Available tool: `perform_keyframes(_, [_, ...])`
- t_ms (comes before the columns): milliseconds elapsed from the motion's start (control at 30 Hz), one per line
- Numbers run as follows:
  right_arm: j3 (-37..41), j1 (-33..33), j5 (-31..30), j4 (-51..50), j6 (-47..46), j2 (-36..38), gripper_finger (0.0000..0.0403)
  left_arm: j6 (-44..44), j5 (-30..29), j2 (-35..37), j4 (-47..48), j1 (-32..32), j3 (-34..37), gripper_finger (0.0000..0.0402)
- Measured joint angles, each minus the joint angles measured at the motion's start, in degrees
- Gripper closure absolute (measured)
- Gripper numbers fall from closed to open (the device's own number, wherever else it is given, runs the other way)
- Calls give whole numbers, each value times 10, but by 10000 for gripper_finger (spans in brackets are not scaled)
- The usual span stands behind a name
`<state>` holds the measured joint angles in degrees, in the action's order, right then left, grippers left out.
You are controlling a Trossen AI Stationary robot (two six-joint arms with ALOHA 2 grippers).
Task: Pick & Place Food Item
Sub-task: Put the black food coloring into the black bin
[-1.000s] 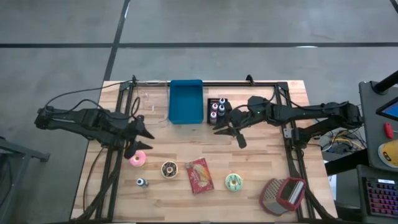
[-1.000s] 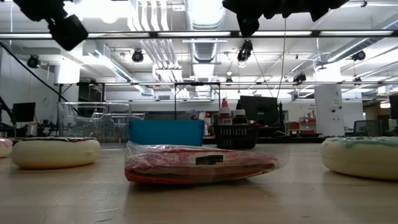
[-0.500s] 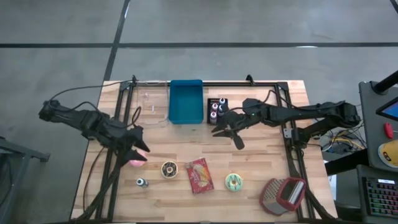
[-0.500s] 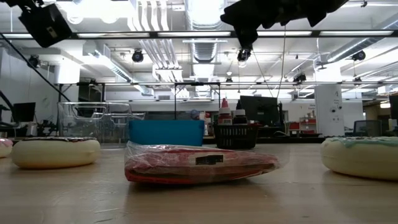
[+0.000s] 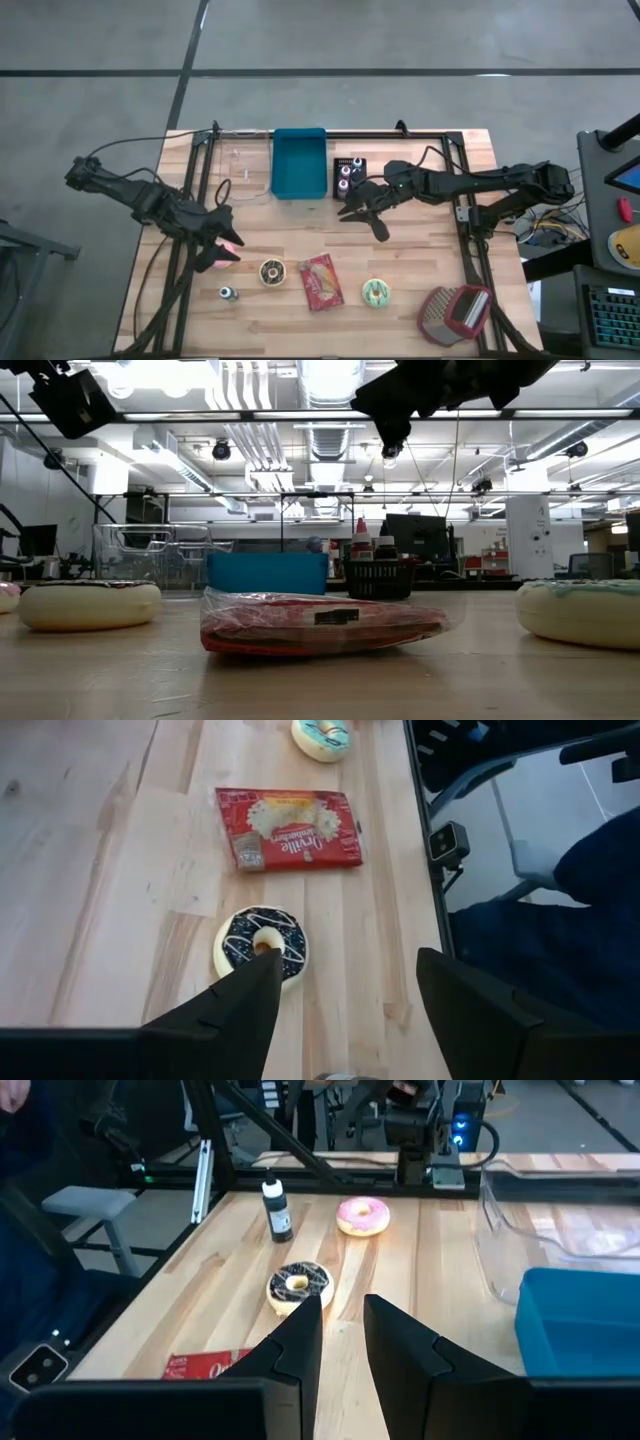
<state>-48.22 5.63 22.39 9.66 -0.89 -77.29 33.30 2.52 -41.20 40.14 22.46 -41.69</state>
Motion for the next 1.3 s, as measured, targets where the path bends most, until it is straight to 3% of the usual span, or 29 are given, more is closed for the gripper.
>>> perform_keyframes(867, [0,0,0,-1,-1,-6,326,-10,-1,1,3,0,8,163])
perform_keyframes(1000, [0,0,0,-1,0,-6,321,-79,-66,1,26,0,8,163])
perform_keyframes(1067, [0,0,0,-1,-1,-6,321,-67,-85,0,31,-3,8,163])
perform_keyframes(1300, [0,0,0,-1,0,-6,331,-17,-55,-3,115,-3,-7,163])
